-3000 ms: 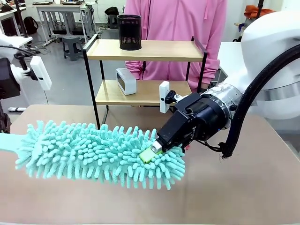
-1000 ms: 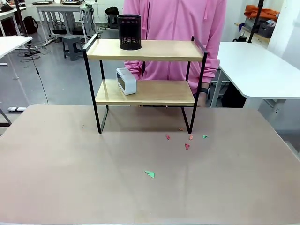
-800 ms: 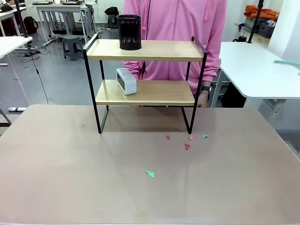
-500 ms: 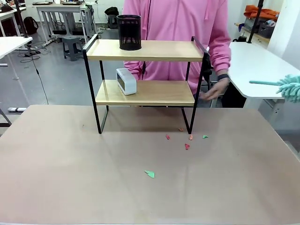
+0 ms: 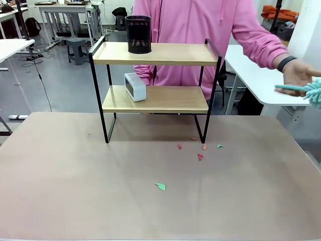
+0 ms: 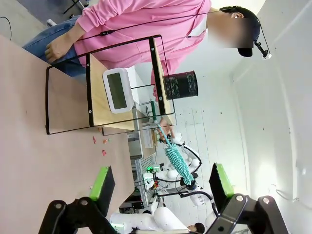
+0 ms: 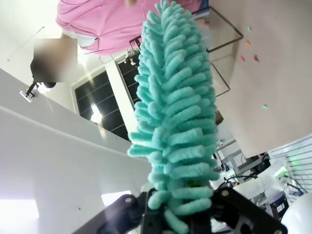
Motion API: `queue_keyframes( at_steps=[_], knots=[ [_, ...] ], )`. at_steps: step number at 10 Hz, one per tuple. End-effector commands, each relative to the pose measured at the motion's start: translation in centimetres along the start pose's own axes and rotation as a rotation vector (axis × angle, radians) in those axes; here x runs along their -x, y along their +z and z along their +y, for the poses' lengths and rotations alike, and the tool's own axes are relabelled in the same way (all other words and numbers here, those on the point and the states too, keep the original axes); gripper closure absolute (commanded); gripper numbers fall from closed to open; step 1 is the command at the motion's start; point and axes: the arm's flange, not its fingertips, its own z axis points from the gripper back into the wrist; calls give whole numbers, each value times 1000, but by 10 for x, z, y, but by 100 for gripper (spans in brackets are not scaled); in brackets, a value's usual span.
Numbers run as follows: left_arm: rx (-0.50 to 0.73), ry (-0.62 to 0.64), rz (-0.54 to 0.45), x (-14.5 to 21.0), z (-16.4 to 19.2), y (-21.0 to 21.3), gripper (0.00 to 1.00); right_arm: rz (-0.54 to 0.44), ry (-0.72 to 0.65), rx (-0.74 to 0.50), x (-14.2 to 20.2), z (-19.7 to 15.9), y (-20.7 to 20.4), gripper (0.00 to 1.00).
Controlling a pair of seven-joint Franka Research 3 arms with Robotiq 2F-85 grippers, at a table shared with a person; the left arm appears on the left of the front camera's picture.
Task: Clean the shelf.
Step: Hand the Duster back to the human.
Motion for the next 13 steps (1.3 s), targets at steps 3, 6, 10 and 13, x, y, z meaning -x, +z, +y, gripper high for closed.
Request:
queue_keyframes(
  at_steps=[3, 6, 10, 13],
  knots=[
    [-5, -5, 17, 1, -2, 2, 0, 11, 22, -25, 1, 3, 1, 100],
    [-5, -5, 17, 1, -2, 2, 0, 11, 22, -25, 1, 3, 1, 100],
    [-5, -5, 17, 1, -2, 2, 0, 17, -6, -8, -2, 0, 2, 0],
    [-5, -5, 17, 1, -2, 2, 0, 26, 3, -15, 0, -1, 1, 0]
  ],
)
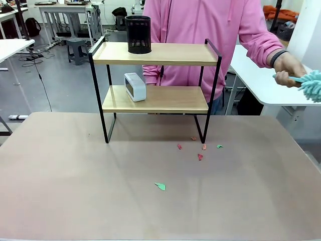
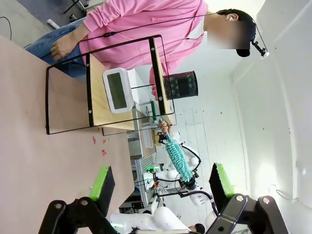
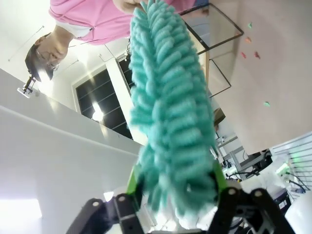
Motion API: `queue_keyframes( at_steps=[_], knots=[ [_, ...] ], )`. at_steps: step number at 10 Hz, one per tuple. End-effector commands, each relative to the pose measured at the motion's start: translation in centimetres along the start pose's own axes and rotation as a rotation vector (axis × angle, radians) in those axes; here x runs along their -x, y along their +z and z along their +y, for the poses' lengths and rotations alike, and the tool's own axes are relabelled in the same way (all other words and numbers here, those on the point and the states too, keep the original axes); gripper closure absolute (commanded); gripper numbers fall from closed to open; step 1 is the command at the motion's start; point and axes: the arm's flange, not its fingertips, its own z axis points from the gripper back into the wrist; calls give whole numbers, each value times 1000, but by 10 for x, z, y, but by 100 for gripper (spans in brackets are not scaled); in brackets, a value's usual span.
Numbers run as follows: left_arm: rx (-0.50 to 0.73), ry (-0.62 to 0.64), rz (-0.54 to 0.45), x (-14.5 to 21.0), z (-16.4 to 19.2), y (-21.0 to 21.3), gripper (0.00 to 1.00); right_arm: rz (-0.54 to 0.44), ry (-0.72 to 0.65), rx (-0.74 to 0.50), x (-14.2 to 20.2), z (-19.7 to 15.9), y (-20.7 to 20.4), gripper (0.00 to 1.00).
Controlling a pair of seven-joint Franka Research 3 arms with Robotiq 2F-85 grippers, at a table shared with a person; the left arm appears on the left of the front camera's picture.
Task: Clean the shelf.
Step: Hand the Duster back to the human.
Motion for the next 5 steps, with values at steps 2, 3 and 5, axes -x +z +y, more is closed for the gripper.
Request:
queue_keyframes(
  at_steps=[2, 3, 5],
  knots=[
    [-5, -5, 17, 1, -2, 2, 0, 66, 26, -21, 14, 3, 9, 0],
    [-5, -5, 17, 1, -2, 2, 0, 134, 23, -21, 22, 3, 8, 0],
    [-5, -5, 17, 1, -2, 2, 0, 379, -5, 62, 44, 0, -19, 0]
  ],
)
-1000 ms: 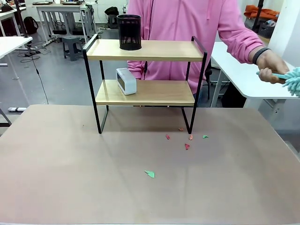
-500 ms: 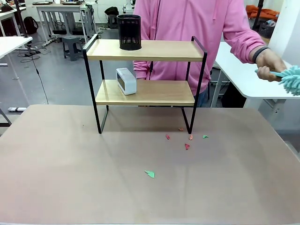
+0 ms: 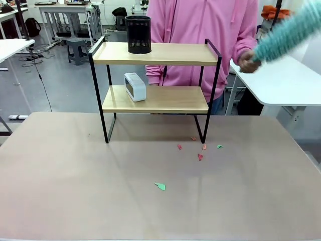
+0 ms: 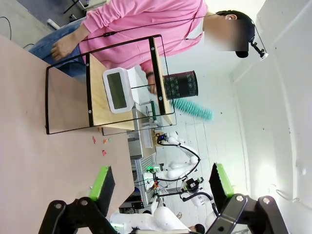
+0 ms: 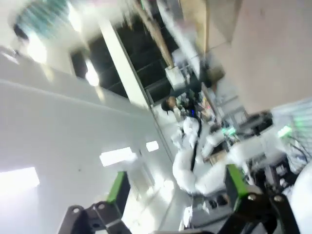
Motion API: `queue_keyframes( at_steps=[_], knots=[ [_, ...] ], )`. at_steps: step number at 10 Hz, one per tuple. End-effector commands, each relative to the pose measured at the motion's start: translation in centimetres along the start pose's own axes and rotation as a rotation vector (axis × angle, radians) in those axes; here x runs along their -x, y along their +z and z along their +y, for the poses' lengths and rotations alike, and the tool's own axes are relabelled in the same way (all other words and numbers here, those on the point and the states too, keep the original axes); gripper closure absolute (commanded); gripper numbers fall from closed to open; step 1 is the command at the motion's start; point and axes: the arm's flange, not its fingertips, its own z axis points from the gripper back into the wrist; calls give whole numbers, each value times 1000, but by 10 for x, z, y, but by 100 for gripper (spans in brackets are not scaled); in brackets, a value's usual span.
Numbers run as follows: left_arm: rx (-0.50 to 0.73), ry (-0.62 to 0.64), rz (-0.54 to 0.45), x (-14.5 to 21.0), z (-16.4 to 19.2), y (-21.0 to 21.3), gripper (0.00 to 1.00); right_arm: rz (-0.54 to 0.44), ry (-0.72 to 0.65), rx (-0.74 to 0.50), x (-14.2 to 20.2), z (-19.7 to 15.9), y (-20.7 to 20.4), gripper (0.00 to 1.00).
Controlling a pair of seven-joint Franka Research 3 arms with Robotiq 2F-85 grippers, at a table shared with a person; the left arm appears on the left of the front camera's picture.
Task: Clean the shelf.
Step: Hand the Duster back to the human.
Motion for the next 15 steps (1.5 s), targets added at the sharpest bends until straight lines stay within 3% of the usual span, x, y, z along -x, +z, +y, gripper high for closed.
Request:
queue_keyframes(
  at_steps=[1, 2, 4, 6, 7, 15],
  knots=[
    [-5, -5, 18, 1, -2, 2, 0, 212, -37, 93, 4, -3, -37, 0],
    [-5, -5, 18, 1, -2, 2, 0, 298, -72, 167, -7, -14, -79, 0],
    [-5, -5, 18, 1, -2, 2, 0, 397, -137, 202, -26, -44, -151, 0],
    [-5, -5, 18, 1, -2, 2, 0, 317, -116, 196, -29, -69, -208, 0],
    [-5, -5, 18, 1, -2, 2, 0, 411, -136, 221, -46, -2, -129, 0],
    [-5, -5, 18, 1, -2, 2, 0, 411, -136, 221, -46, -2, -129, 0]
  ],
)
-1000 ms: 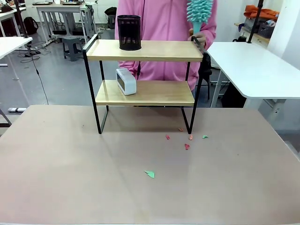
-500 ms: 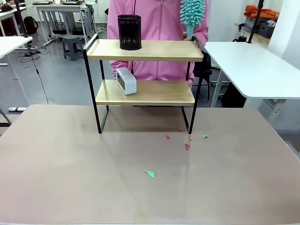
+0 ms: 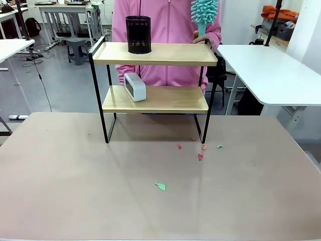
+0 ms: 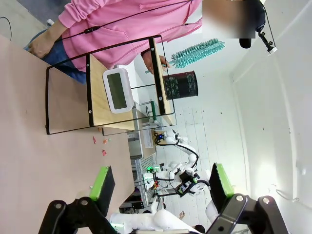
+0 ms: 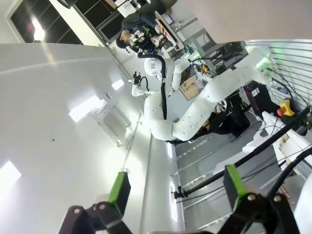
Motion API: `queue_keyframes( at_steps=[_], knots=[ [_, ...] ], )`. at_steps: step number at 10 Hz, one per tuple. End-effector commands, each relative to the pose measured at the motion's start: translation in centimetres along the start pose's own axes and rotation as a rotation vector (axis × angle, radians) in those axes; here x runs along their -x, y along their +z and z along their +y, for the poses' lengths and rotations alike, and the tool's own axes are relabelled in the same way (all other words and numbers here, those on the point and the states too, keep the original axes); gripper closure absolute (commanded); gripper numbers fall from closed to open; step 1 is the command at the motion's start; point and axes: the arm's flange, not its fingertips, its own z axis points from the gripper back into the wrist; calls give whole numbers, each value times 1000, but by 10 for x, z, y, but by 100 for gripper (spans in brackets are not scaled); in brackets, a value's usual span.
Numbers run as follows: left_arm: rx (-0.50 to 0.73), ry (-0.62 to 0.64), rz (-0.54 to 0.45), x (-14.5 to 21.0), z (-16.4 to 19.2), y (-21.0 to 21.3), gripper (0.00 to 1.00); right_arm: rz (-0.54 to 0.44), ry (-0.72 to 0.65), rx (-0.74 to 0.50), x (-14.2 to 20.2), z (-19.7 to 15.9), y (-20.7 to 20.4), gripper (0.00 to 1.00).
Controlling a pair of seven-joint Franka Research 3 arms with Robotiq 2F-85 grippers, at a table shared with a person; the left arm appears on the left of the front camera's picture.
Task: Clean the shelf.
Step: Hand the Duster back to the human.
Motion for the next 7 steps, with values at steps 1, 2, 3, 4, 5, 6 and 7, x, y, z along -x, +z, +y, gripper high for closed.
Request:
queue_keyframes(
  at_steps=[1, 2, 3, 4, 5, 6, 7],
  knots=[
    [-5, -4, 17, 1, -2, 2, 0, 9, -12, 0, 3, 2, -1, 0],
    [-5, -4, 17, 1, -2, 2, 0, 9, -12, 0, 3, 2, -1, 0],
    [-5, -4, 17, 1, -2, 2, 0, 9, -12, 0, 3, 2, -1, 0],
    [-5, -4, 17, 1, -2, 2, 0, 9, -12, 0, 3, 2, -1, 0],
    [-5, -4, 17, 1, -2, 2, 0, 9, -12, 0, 3, 2, -1, 0],
    [-5, -4, 17, 1, -2, 2, 0, 9, -12, 0, 3, 2, -1, 0],
    [-5, -4, 17, 1, -2, 2, 0, 9, -12, 0, 3, 2, -1, 0]
  ],
)
